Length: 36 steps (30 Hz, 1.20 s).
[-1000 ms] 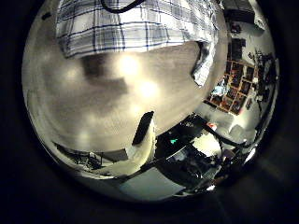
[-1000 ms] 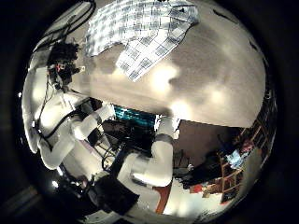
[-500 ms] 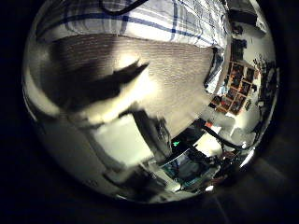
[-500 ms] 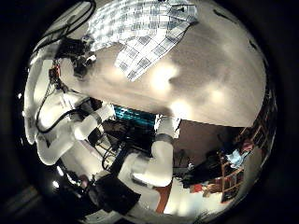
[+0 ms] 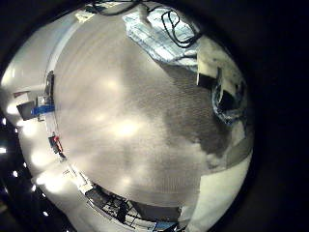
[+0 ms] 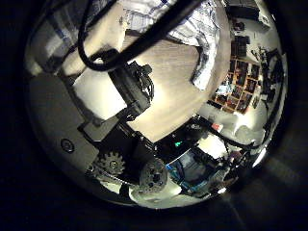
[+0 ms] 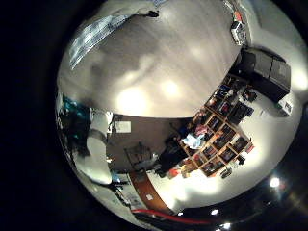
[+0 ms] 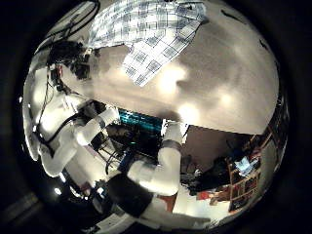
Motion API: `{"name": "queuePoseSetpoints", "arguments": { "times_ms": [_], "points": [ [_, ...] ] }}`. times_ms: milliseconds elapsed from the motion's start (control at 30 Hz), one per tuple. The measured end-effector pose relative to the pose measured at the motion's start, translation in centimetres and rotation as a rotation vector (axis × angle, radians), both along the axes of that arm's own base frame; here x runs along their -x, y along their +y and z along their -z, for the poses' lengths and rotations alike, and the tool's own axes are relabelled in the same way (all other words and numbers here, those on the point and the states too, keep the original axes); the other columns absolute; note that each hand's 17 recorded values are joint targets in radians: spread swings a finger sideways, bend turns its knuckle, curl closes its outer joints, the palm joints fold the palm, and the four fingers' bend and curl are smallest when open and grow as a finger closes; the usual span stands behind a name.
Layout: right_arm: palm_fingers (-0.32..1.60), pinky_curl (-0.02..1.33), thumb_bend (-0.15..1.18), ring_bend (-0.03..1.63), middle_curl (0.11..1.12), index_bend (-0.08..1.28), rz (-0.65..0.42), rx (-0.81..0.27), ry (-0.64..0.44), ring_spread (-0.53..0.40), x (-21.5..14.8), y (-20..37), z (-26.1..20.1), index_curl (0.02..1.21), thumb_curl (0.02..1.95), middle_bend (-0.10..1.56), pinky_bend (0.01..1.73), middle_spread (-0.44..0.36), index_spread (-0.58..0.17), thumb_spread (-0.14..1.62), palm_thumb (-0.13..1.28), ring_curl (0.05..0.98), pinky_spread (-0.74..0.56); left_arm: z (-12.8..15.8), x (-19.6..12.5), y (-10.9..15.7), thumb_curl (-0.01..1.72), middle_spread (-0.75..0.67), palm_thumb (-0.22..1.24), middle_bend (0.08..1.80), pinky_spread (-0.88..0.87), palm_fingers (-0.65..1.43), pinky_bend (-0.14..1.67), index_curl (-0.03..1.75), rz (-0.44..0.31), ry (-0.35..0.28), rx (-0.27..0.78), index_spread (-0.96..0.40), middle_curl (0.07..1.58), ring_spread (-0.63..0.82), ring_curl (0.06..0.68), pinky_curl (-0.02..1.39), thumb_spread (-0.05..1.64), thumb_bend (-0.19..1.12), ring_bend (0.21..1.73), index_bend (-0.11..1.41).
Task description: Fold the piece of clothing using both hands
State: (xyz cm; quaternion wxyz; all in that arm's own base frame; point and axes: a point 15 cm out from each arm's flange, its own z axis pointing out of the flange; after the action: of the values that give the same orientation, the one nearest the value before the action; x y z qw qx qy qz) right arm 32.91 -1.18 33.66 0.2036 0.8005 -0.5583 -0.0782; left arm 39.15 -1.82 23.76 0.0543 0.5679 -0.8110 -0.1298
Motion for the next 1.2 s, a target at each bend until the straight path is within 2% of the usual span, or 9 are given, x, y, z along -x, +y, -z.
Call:
{"name": "queuePoseSetpoints", "arguments": {
  "times_ms": [167, 300, 533, 833, 967, 1000, 1067, 1100, 1200],
  "points": [
    [0.31, 0.19, 0.0, 0.73, 0.38, 0.15, -0.067, -0.054, 0.044, -0.111, -1.0, 4.1, 4.3, 0.27, 0.27, 0.35, 0.63, -0.092, -0.31, 1.15, 0.21, 0.254, 0.2, -1.4, 1.0, -0.5, 0.37, -0.46, 0.64, 1.09, -0.62, 1.06, 0.94, 0.93, 0.01, 0.015, -0.005, -0.61, 0.82, -0.45, 0.511, 0.61, 1.35, 0.0, 1.32, 0.75],
    [0.27, 0.2, -0.01, 0.74, 0.39, 0.15, -0.07, -0.053, 0.061, -0.116, -0.9, 5.4, 8.6, 0.27, 0.28, 0.35, 0.64, -0.091, -0.275, 1.14, 0.24, 0.261, 0.16, -1.9, 1.3, -0.4, 0.37, -0.46, 0.64, 1.09, -0.63, 1.05, 0.94, 0.97, 0.015, 0.01, -0.008, -0.63, 0.84, -0.45, 0.517, 0.63, 1.36, -0.01, 1.32, 0.74],
    [0.22, 0.2, -0.02, 0.76, 0.4, 0.15, -0.067, -0.041, 0.002, -0.112, -1.2, 7.1, 14.4, 0.27, 0.29, 0.36, 0.67, -0.081, -0.227, 1.06, 0.27, 0.269, 0.15, -2.5, 1.4, 0.1, 0.38, -0.47, 0.64, 1.08, -0.65, 1.05, 0.93, 1.04, 0.009, 0.005, -0.014, -0.66, 0.87, -0.44, 0.52, 0.66, 1.36, -0.01, 1.33, 0.69],
    [0.25, 0.19, -0.01, 0.79, 0.41, 0.16, -0.093, 0.011, 0.022, -0.138, 0.0, 7.9, 16.8, 0.27, 0.31, 0.4, 0.68, -0.094, -0.212, 1.03, 0.36, 0.284, 0.08, -2.8, 1.3, 0.0, 0.39, -0.48, 0.63, 1.06, -0.65, 1.05, 0.91, 1.1, 0.009, 0.004, -0.015, -0.69, 0.9, -0.44, 0.518, 0.68, 1.36, -0.01, 1.32, 0.64],
    [0.42, 0.2, 0.0, 0.88, 0.44, 0.13, -0.116, 0.058, 0.022, -0.205, -0.2, 7.6, 17.2, 0.26, 0.33, 0.44, 0.8, -0.14, -0.225, 1.03, 0.45, 0.305, -0.1, -2.9, 1.2, 0.0, 0.39, -0.48, 0.63, 1.06, -0.66, 1.06, 0.89, 1.13, 0.008, 0.003, -0.016, -0.7, 0.91, -0.44, 0.517, 0.7, 1.36, -0.01, 1.32, 0.63],
    [0.53, 0.23, 0.0, 0.94, 0.45, 0.12, -0.119, 0.067, 0.019, -0.242, -0.2, 7.5, 17.2, 0.25, 0.34, 0.47, 0.91, -0.166, -0.243, 1.04, 0.49, 0.329, -0.22, -2.9, 1.2, 0.0, 0.39, -0.48, 0.63, 1.05, -0.66, 1.06, 0.89, 1.14, 0.007, 0.004, -0.016, -0.7, 0.91, -0.44, 0.517, 0.7, 1.36, -0.01, 1.32, 0.62],
    [0.63, 0.25, 0.0, 0.99, 0.48, 0.13, -0.128, 0.075, 0.014, -0.271, -0.2, 7.7, 17.1, 0.24, 0.35, 0.51, 0.99, -0.199, -0.265, 1.03, 0.53, 0.349, -0.32, -2.9, 1.3, 0.2, 0.39, -0.48, 0.63, 1.05, -0.66, 1.06, 0.89, 1.15, 0.004, 0.007, -0.016, -0.71, 0.91, -0.44, 0.516, 0.7, 1.36, -0.01, 1.32, 0.61],
    [0.74, 0.27, 0.0, 1.05, 0.51, 0.16, -0.133, 0.075, 0.011, -0.29, -0.3, 7.8, 17.1, 0.25, 0.36, 0.57, 1.05, -0.229, -0.297, 1.03, 0.56, 0.373, -0.38, -2.9, 1.4, 0.4, 0.39, -0.48, 0.63, 1.05, -0.66, 1.06, 0.88, 1.15, -0.001, 0.009, -0.016, -0.71, 0.92, -0.44, 0.516, 0.7, 1.36, -0.01, 1.32, 0.61],
    [0.88, 0.32, 0.0, 1.1, 0.56, 0.22, -0.132, 0.073, 0.002, -0.307, -0.5, 7.9, 16.8, 0.28, 0.37, 0.64, 1.13, -0.269, -0.357, 1.03, 0.61, 0.414, -0.43, -3.0, 1.5, 0.5, 0.39, -0.48, 0.63, 1.04, -0.67, 1.06, 0.88, 1.17, -0.003, 0.011, -0.016, -0.71, 0.92, -0.44, 0.516, 0.71, 1.36, -0.01, 1.32, 0.6]
  ]
}}
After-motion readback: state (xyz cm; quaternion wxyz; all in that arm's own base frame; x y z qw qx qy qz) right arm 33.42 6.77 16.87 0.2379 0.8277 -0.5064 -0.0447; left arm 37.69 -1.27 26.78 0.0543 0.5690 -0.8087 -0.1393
